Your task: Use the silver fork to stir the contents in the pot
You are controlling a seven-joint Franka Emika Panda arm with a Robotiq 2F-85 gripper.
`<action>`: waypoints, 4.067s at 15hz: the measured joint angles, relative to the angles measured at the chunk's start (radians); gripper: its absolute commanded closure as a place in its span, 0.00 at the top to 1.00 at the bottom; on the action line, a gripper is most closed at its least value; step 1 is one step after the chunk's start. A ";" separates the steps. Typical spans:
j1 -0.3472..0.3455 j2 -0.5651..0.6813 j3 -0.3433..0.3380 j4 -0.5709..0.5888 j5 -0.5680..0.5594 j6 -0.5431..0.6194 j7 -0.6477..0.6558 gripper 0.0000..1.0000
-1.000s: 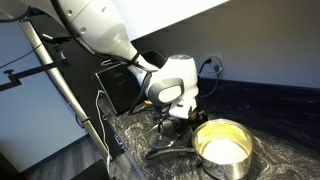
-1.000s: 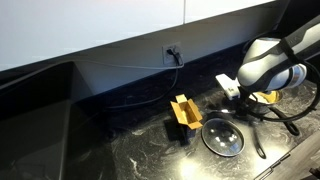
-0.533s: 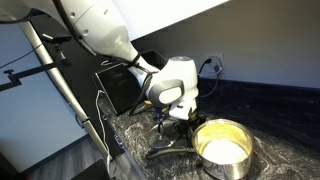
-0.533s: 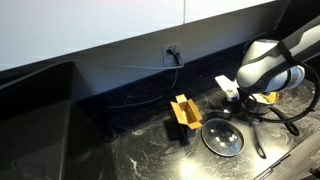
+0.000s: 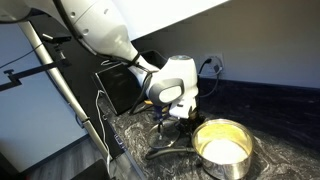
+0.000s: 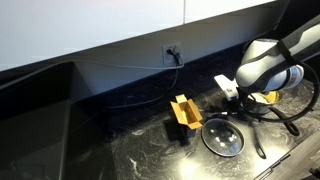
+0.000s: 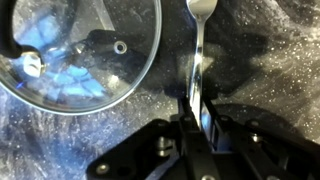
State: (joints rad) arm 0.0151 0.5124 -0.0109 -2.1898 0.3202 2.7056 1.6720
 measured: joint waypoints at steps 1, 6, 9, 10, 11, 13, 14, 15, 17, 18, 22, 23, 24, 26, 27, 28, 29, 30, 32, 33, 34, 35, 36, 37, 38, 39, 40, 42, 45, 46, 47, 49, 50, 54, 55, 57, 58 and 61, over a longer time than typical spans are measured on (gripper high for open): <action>0.000 -0.008 0.003 -0.002 0.001 0.000 -0.003 0.04; 0.003 -0.157 0.017 -0.066 0.023 -0.001 -0.038 0.04; 0.008 -0.274 0.009 -0.133 0.014 -0.001 -0.038 0.04; 0.009 -0.308 0.007 -0.157 0.009 0.000 -0.038 0.04; 0.008 -0.339 0.005 -0.182 0.004 0.000 -0.038 0.04; 0.008 -0.394 0.000 -0.230 -0.010 0.006 -0.039 0.04; 0.008 -0.421 -0.002 -0.255 -0.026 0.010 -0.039 0.04; 0.007 -0.450 -0.006 -0.280 -0.049 0.014 -0.039 0.04; 0.003 -0.510 -0.015 -0.329 -0.123 0.015 -0.039 0.04; -0.004 -0.542 -0.018 -0.354 -0.175 0.014 -0.037 0.04; -0.065 -0.674 -0.016 -0.432 -0.400 0.000 -0.034 0.04; -0.086 -0.703 -0.011 -0.441 -0.451 -0.007 -0.034 0.04; -0.108 -0.730 -0.002 -0.445 -0.497 -0.019 -0.034 0.04; -0.148 -0.774 0.023 -0.446 -0.575 -0.052 -0.034 0.04; -0.165 -0.792 0.038 -0.446 -0.606 -0.070 -0.034 0.04; -0.181 -0.805 0.055 -0.445 -0.637 -0.087 -0.031 0.04; -0.198 -0.815 0.075 -0.443 -0.677 -0.108 -0.016 0.04; -0.215 -0.821 0.098 -0.440 -0.724 -0.130 0.009 0.04; -0.249 -0.824 0.153 -0.427 -0.852 -0.188 0.096 0.04; -0.260 -0.823 0.179 -0.419 -0.920 -0.223 0.147 0.04; -0.262 -0.820 0.200 -0.410 -0.987 -0.255 0.199 0.15; -0.254 -0.817 0.201 -0.409 -1.002 -0.262 0.219 0.15; -0.244 -0.816 0.193 -0.409 -1.002 -0.262 0.218 0.15; -0.240 -0.815 0.186 -0.409 -1.002 -0.262 0.217 0.04; -0.239 -0.815 0.179 -0.409 -1.002 -0.262 0.216 0.04; -0.236 -0.815 0.171 -0.409 -1.002 -0.262 0.216 0.04; -0.235 -0.815 0.170 -0.410 -1.029 -0.262 0.226 0.04; -0.259 -0.815 0.203 -0.411 -1.199 -0.262 0.345 0.04; -0.285 -0.814 0.268 -0.414 -1.459 -0.275 0.546 0.04; -0.289 -0.813 0.288 -0.414 -1.542 -0.292 0.613 0.04; -0.276 -0.809 0.290 -0.414 -1.627 -0.322 0.678 0.04; -0.215 -0.791 0.269 -0.414 -1.786 -0.418 0.800 0.04; -0.183 -0.777 0.255 -0.414 -1.853 -0.478 0.846 0.04; -0.078 -0.691 0.199 -0.410 -2.001 -0.718 0.931 0.04; -0.061 -0.671 0.184 -0.403 -2.004 -0.751 0.929 0.04; -0.033 -0.633 0.159 -0.386 -2.004 -0.783 0.929 0.04; -0.024 -0.614 0.149 -0.377 -2.004 -0.784 0.929 0.04; -0.007 -0.548 0.124 -0.356 -2.001 -0.783 0.929 0.04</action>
State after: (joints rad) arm 0.0076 -0.0358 0.1130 -2.5456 -1.6807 1.9225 2.6007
